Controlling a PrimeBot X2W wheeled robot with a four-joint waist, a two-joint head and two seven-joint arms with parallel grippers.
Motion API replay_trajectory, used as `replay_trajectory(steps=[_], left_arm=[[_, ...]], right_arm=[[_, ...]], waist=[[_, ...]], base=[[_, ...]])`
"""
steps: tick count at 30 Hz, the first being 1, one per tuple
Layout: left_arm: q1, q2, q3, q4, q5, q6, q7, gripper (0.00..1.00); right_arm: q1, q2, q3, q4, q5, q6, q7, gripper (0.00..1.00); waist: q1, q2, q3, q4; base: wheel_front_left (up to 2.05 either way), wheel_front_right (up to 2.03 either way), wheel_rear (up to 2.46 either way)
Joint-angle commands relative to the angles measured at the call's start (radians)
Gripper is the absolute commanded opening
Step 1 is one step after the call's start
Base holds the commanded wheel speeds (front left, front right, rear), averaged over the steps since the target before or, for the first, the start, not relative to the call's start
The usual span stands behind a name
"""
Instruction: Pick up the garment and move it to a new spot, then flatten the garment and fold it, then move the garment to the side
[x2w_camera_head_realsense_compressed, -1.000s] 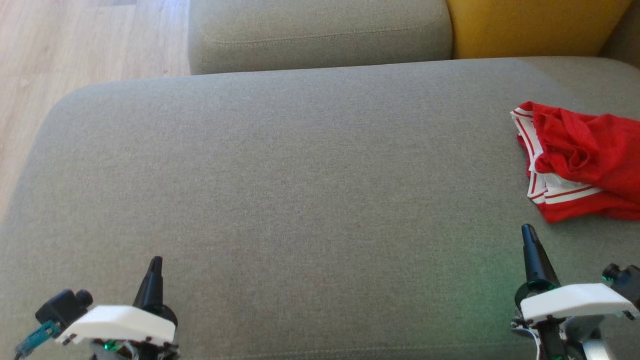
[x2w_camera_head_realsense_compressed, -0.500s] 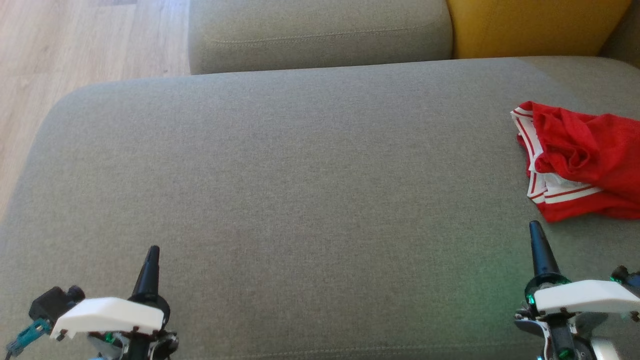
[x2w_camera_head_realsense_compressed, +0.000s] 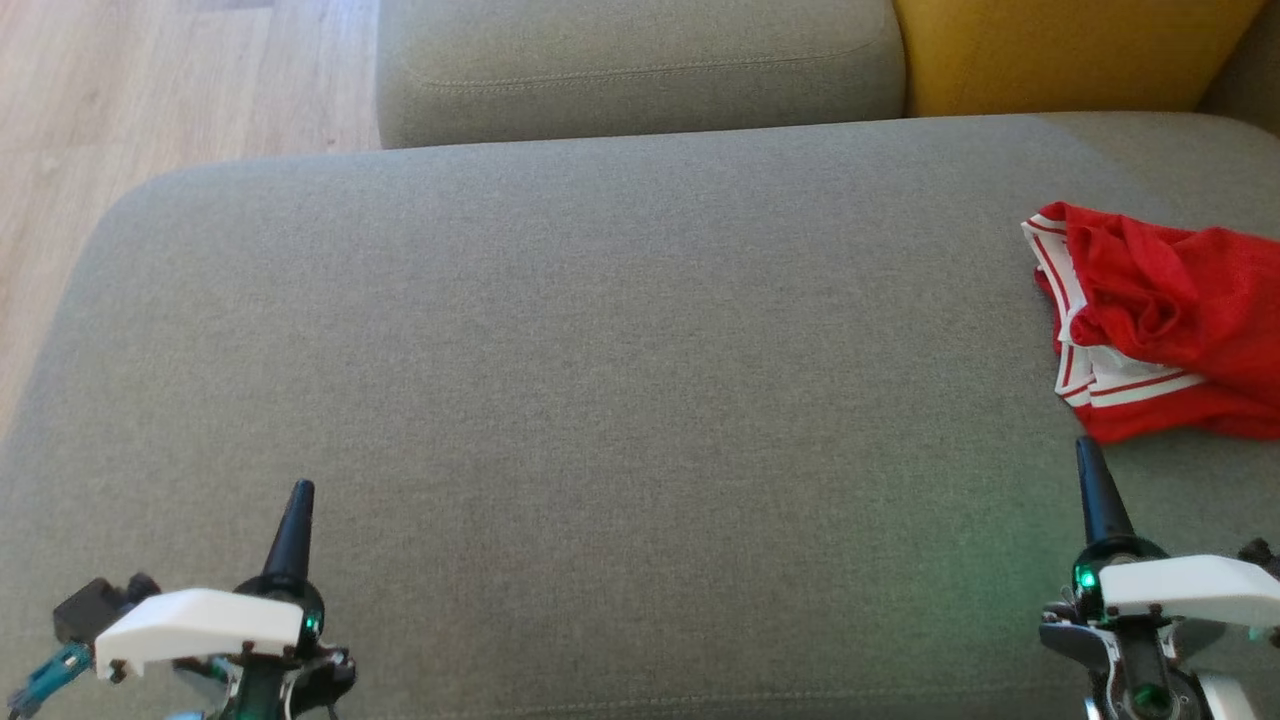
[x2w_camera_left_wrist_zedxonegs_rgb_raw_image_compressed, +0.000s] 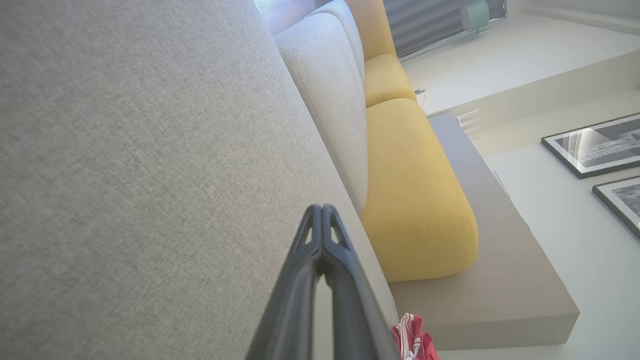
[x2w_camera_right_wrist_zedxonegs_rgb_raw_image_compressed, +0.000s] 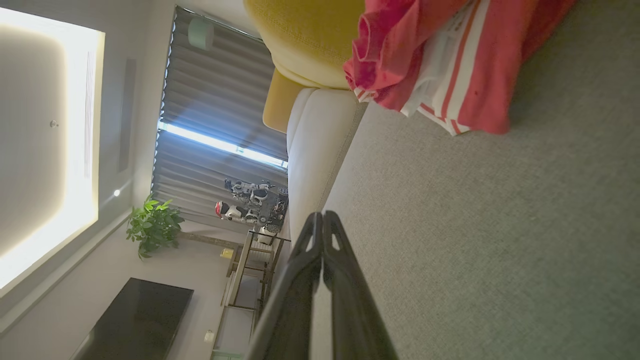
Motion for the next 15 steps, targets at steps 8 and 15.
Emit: replay_trajectory(steps=[8,15], left_arm=[[-0.075,-0.002,0.062,-0.024,-0.100,-0.026,0.023,0.00],[-0.088,-0.011,0.083,-0.019,-0.177,-0.041,0.041,0.00]], right_arm=[[-0.071,-0.021,0.000,-0.017,0.112,-0.001,0.012,0.00],[-0.082,-0.021,-0.009,-0.006,0.195,-0.001,0.017,0.00]], waist=[[0.0000,0.0000,0.000,0.000],[0.0000,0.0000,0.000,0.000]], base=[[0.00,0.00,0.00],[0.00,0.00,0.00]])
